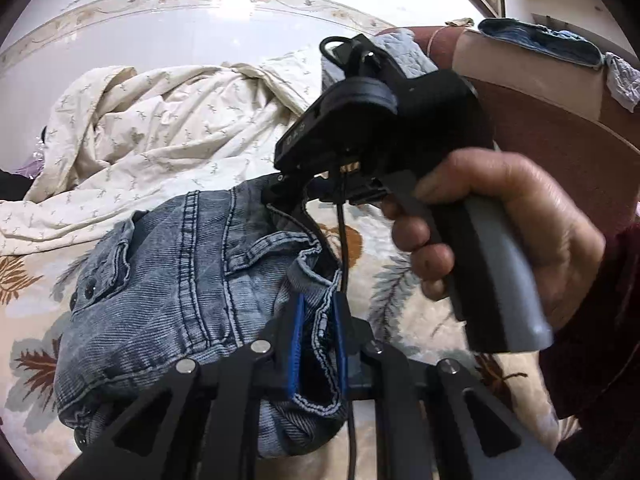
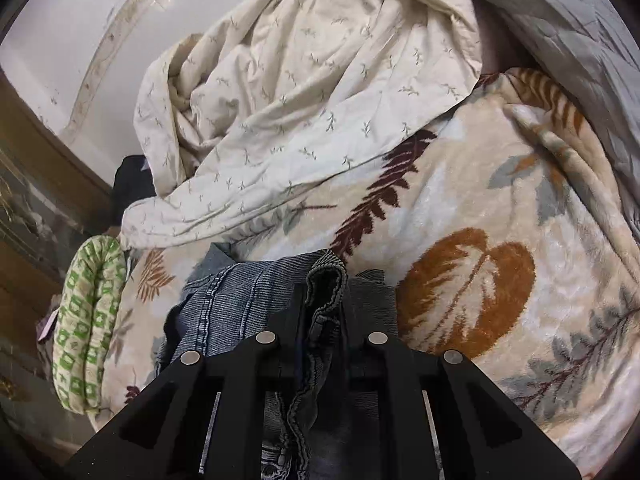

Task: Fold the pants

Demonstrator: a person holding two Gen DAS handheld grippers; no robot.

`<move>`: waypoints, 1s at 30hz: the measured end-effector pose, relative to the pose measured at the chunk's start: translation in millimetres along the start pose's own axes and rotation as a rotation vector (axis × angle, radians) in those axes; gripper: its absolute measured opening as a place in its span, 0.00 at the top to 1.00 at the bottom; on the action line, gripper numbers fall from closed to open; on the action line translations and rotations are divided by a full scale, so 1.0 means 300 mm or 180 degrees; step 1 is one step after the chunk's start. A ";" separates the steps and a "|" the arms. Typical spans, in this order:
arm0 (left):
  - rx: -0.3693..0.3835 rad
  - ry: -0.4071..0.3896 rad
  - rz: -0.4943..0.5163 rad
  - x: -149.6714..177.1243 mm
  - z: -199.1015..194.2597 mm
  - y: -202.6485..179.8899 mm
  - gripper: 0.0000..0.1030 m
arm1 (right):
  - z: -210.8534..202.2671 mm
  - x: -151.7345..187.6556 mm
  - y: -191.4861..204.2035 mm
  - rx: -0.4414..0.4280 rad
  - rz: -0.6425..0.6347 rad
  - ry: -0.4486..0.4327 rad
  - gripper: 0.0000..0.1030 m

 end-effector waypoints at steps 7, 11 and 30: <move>0.0121 0.0096 0.0255 0.028 0.009 -0.076 0.84 | 0.067 -0.006 -0.047 0.0024 0.0049 0.0034 0.88; 0.0117 0.0095 0.0353 0.014 -0.031 -0.076 0.84 | 0.125 -0.013 -0.141 0.0105 0.0281 0.0040 0.76; -0.1178 0.0714 -0.0187 0.122 -0.103 0.399 0.40 | -0.194 0.230 0.064 -0.0387 -0.0010 -0.0387 0.53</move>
Point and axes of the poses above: each gripper's, at about its wrist camera, not at the fingertips, and z roughly the way its jaws point, y to its left, x to its underside, the point moved 5 cm from there along z, roughly the way its jaws point, and after that the axes turned 15 degrees about z, right-handed, at the moved point
